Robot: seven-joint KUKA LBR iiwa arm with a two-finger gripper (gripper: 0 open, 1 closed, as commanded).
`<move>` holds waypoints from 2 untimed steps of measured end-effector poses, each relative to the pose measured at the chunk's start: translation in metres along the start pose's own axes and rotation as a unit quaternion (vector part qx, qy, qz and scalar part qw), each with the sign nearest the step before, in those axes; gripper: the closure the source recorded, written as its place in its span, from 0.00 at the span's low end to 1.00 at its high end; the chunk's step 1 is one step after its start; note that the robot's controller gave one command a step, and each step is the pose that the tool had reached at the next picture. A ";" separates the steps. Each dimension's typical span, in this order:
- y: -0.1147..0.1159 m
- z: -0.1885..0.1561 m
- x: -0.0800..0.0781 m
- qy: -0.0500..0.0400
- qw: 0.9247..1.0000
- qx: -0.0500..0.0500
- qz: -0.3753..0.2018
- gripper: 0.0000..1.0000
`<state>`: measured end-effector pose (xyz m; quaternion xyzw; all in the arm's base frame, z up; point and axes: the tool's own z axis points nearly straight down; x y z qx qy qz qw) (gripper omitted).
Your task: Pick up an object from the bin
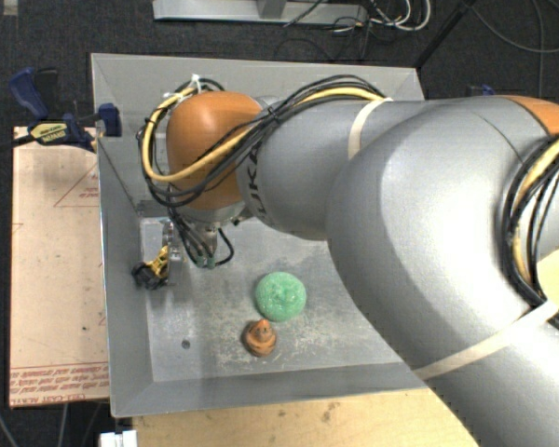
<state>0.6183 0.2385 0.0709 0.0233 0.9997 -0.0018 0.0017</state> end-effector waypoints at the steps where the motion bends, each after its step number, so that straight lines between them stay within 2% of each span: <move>1: 0.000 0.000 0.000 0.000 1.000 0.000 0.000 1.00; 2: 0.009 -0.093 0.009 0.001 1.000 -0.003 0.001 1.00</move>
Offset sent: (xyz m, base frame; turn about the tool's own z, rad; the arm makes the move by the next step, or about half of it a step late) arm -0.0092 0.0087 0.0928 0.0036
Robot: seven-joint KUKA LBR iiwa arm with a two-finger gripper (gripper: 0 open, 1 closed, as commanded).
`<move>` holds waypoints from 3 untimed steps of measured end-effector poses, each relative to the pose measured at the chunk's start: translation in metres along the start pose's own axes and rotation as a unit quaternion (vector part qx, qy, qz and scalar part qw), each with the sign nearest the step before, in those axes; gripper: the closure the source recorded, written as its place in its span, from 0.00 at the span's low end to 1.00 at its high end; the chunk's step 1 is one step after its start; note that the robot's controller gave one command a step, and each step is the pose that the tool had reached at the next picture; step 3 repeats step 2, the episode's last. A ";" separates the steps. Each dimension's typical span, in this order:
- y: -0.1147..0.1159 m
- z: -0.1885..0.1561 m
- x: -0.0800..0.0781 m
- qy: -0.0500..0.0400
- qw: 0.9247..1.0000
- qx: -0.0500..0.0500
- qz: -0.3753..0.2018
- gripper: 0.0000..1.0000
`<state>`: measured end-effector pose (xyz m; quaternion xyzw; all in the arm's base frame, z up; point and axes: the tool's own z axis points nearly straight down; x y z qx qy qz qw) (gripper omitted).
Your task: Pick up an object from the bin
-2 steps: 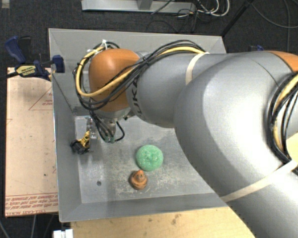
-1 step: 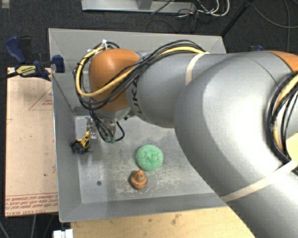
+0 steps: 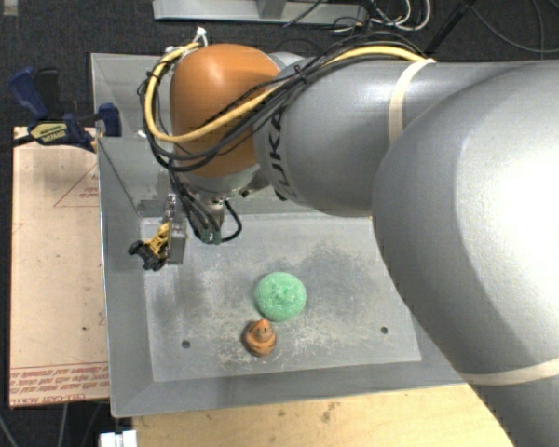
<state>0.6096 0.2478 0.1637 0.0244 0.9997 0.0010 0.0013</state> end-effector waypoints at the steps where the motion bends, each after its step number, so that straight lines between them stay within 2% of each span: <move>1: 0.000 0.000 0.000 0.000 1.000 0.000 0.001 1.00; 2: -0.021 -0.082 0.015 0.000 1.000 0.000 0.004 1.00; 3: -0.021 -0.082 0.015 0.000 1.000 0.000 0.004 1.00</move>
Offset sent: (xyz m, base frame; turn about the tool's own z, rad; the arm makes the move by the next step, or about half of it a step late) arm -0.0168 -0.0206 0.0819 0.0081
